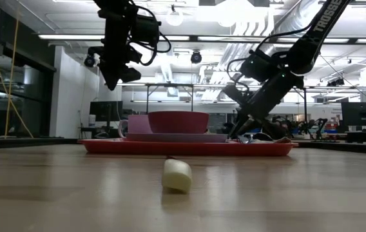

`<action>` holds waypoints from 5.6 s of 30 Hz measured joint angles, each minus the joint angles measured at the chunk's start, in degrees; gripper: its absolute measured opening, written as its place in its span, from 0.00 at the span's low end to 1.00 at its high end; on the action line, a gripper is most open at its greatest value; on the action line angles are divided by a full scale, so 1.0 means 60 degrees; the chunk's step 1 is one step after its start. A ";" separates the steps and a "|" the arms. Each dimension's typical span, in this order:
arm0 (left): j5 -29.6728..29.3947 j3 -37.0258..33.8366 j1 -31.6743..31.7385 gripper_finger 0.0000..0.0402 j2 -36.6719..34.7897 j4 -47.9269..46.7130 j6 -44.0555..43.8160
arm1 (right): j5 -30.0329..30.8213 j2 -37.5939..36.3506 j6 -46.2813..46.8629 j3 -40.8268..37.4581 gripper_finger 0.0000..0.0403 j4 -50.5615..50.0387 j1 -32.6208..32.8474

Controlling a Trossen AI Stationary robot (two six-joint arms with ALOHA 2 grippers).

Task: Set up tray
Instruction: Put the blue spoon on the white napkin to the left of the blue fork

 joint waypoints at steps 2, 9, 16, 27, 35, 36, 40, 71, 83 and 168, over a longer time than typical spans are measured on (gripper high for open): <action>0.0000 0.0000 0.0000 0.16 0.0000 0.0003 0.0000 | 0.0048 0.0000 -0.0011 -0.0001 0.00 -0.0219 0.0005; 0.0000 0.0000 0.0000 0.16 0.0000 0.0012 -0.0004 | 0.0135 0.0000 -0.0040 -0.0004 0.00 -0.0258 0.0016; 0.0000 0.0000 0.0000 0.16 0.0000 0.0073 -0.0004 | 0.0203 0.0000 0.0542 -0.0004 0.00 -0.0125 0.0016; -0.0004 0.0000 0.0000 0.16 0.0000 0.0085 -0.0004 | 0.0328 0.0000 0.1110 -0.0004 0.00 0.0175 0.0085; -0.0004 0.0000 0.0000 0.16 0.0000 0.0087 0.0004 | 0.0917 0.0000 0.1266 0.0000 0.00 0.0113 0.0351; -0.0004 0.0000 0.0000 0.16 0.0000 0.0087 0.0028 | 0.0996 0.0000 0.1295 0.0000 0.00 0.0113 0.0351; -0.0004 0.0000 0.0000 0.16 0.0000 0.0084 0.0074 | 0.1204 0.0000 0.1289 0.0000 0.00 0.0079 0.0411; -0.0005 0.0000 0.0000 0.16 0.0000 -0.0002 0.0250 | 0.1711 0.0546 0.1686 0.0033 0.00 0.0744 0.0690; -0.0006 0.0000 0.0000 0.16 0.0000 0.0013 0.0324 | 0.1784 0.0543 0.1753 0.0022 0.00 0.0441 0.0719; 0.2423 -0.0034 0.0350 0.16 -0.0626 -0.0044 0.0498 | -0.0645 -0.2189 -0.7989 0.1716 0.08 -0.0668 -0.1703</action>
